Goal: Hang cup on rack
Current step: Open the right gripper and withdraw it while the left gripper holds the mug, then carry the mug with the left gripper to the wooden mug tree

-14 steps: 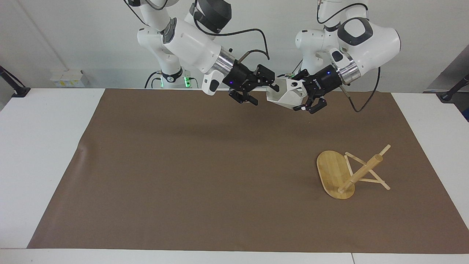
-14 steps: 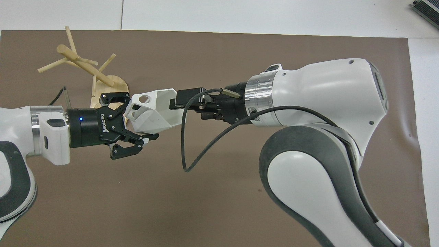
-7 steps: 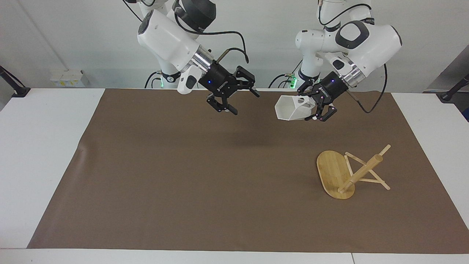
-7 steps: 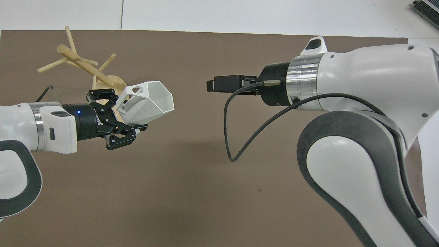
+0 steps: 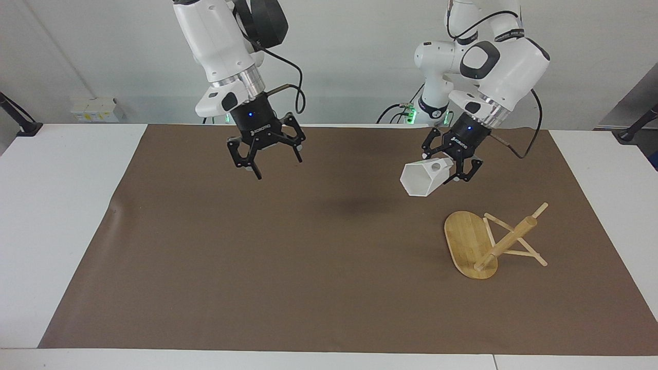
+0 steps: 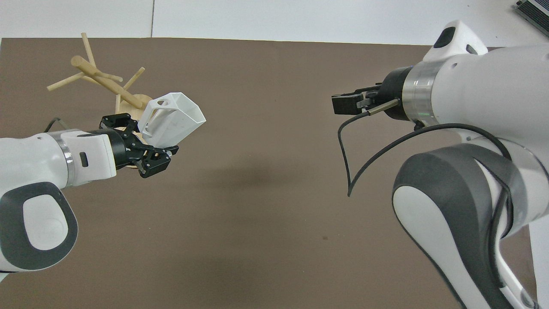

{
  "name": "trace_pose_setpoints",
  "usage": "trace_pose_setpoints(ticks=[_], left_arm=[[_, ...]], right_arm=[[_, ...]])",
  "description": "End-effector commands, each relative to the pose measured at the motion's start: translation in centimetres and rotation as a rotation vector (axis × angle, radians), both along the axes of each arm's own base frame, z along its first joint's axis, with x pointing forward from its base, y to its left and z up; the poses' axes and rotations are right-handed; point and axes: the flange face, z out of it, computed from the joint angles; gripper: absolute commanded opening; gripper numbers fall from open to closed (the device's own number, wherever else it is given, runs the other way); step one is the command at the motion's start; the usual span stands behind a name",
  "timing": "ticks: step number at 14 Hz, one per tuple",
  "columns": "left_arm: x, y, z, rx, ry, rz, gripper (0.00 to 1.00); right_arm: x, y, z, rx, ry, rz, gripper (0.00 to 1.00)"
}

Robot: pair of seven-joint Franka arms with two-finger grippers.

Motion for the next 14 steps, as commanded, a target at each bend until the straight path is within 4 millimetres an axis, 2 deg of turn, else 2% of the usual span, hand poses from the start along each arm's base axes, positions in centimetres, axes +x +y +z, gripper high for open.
trace_pose_setpoints(ticks=[1,2,4,6,8,11,14], left_arm=[[1.1,0.0,-2.5,0.037,0.026,0.036,0.0],[1.4,0.1,-2.5,0.101,0.007,0.004,0.0],[2.5,-0.2,-1.9,0.227,-0.04,-0.062,0.0],[3.2,-0.2,-1.9,0.237,-0.029,-0.03,0.0],[3.6,0.4,-1.7,0.201,0.003,0.071,0.0],[4.9,1.7,-1.4,0.164,0.04,0.196,0.0],[5.3,2.0,-2.3,0.146,0.052,0.262,0.0]], right_arm=[[0.8,-6.8,-0.4,-0.123,0.006,-0.07,1.0],[1.1,-9.3,-0.6,-0.133,0.011,-0.109,1.0],[1.2,-13.0,-1.0,-0.142,0.03,-0.169,1.0],[0.6,-16.6,-1.5,-0.153,0.084,-0.221,1.0],[-0.3,-19.0,-2.0,-0.162,0.169,-0.257,1.0],[-1.8,-20.6,-2.5,-0.171,0.283,-0.282,1.0],[-2.9,-21.6,-2.8,-0.175,0.368,-0.297,1.0]])
